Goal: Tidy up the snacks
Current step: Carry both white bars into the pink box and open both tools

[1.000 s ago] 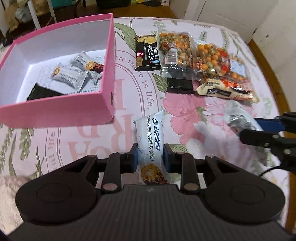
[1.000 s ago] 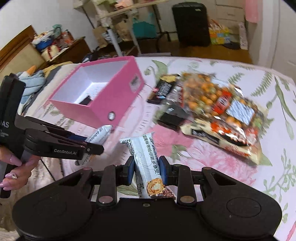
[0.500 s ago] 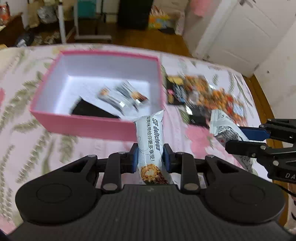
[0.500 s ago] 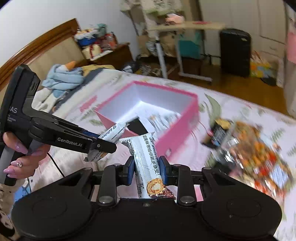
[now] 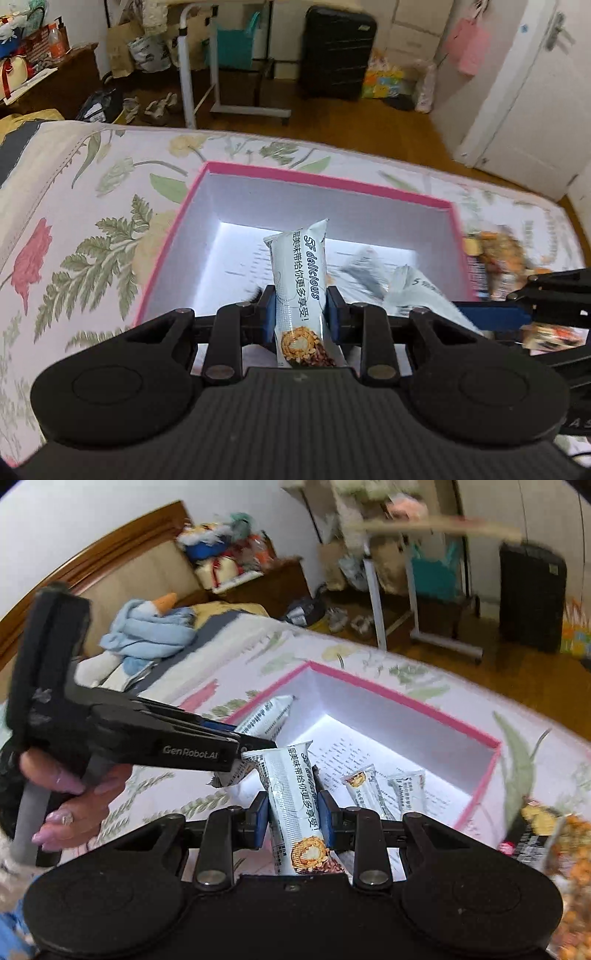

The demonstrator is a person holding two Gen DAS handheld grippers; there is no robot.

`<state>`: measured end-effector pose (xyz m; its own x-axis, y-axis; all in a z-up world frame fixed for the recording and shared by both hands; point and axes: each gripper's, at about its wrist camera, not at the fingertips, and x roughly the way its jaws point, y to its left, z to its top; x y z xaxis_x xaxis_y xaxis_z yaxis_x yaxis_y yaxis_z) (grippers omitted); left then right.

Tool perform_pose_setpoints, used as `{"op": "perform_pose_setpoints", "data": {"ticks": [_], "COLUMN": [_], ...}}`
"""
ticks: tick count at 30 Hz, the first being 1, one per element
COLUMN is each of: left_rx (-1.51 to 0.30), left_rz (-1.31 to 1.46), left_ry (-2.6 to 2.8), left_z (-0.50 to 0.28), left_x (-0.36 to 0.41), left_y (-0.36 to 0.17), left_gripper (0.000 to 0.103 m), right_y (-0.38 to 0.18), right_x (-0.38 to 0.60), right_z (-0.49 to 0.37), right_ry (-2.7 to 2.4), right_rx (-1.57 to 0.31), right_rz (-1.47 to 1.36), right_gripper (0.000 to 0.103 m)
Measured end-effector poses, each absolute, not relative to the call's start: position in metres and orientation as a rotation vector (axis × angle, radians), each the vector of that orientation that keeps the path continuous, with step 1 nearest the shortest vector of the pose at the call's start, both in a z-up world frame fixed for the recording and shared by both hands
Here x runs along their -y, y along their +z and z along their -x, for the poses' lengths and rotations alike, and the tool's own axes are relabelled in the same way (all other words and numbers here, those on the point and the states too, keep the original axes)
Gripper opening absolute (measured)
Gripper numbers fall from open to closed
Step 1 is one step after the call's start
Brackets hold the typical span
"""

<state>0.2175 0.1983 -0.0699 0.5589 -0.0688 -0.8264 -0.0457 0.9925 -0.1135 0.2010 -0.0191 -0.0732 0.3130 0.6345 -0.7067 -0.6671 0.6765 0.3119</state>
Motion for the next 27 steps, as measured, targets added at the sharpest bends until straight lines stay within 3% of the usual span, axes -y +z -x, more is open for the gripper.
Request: {"op": "perform_pose_setpoints", "data": {"ticks": [11,14,16,27], "left_rx": [-1.093,-1.077,-1.068,-0.99], "left_rz": [0.039,0.056,0.068,0.039], "left_ry": [0.064,0.1,0.099,-0.001], "left_z": [-0.258,-0.253,-0.248,-0.199], "left_x": [-0.216,-0.222,-0.224,-0.202], "left_y": [-0.144,-0.149,-0.145,-0.072], "left_gripper": [0.027,0.034,0.04,0.053], "right_y": [-0.155,-0.164,-0.164,-0.084], "right_x": [-0.027,-0.034,-0.033,0.035], "right_z": [-0.245,-0.247,-0.247,-0.21], "right_ry": [0.728,0.706,0.701,0.668], "right_rx": [-1.101,-1.137,-1.147,-1.05], "right_rz": [-0.111,-0.136,-0.14,-0.081], "right_gripper": [0.036,0.038,0.051,0.058]}}
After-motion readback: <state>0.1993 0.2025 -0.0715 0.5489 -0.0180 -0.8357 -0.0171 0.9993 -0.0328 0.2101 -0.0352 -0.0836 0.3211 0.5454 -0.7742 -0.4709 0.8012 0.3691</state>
